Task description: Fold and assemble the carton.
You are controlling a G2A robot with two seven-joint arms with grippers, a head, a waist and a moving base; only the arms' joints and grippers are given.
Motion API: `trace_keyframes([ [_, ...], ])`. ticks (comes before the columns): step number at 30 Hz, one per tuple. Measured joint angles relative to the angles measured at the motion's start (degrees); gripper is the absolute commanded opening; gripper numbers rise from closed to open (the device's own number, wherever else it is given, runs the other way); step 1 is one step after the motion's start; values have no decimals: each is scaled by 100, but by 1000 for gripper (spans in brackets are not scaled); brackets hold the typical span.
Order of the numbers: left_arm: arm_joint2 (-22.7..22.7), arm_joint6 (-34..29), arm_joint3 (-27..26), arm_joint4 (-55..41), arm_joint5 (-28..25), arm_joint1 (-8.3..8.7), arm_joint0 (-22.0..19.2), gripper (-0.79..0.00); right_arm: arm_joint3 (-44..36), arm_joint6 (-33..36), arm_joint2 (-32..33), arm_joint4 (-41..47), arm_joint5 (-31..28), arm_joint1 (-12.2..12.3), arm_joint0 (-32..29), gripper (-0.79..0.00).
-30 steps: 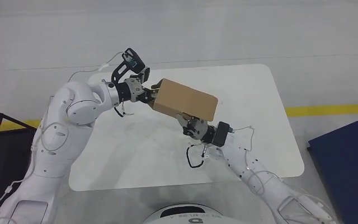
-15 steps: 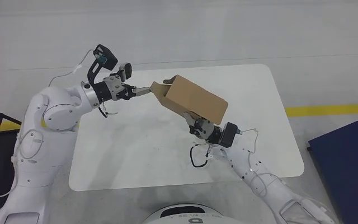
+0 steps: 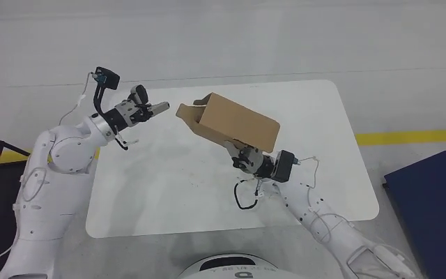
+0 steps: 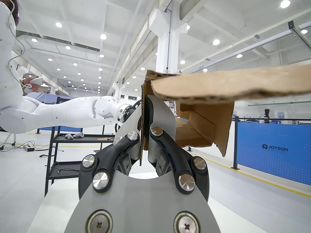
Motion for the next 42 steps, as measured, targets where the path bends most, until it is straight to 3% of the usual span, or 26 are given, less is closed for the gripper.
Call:
trace_keyframes([
  [7,685,114,309,-288,-68,-132,-496,0,85,-9,-72,-25,-14,-43,59,-785],
  [17,1190,134,534,-525,-449,-253,-1027,0,122,-97,-40,-29,22,-54,8,-785],
  [26,1141,219,642,-203,-1205,-233,-1072,0,130,-80,14,-17,29,-54,-35,-785],
  [42,785,421,894,-281,-1683,-158,-889,0,213,100,5,168,6,-129,60,-785],
])
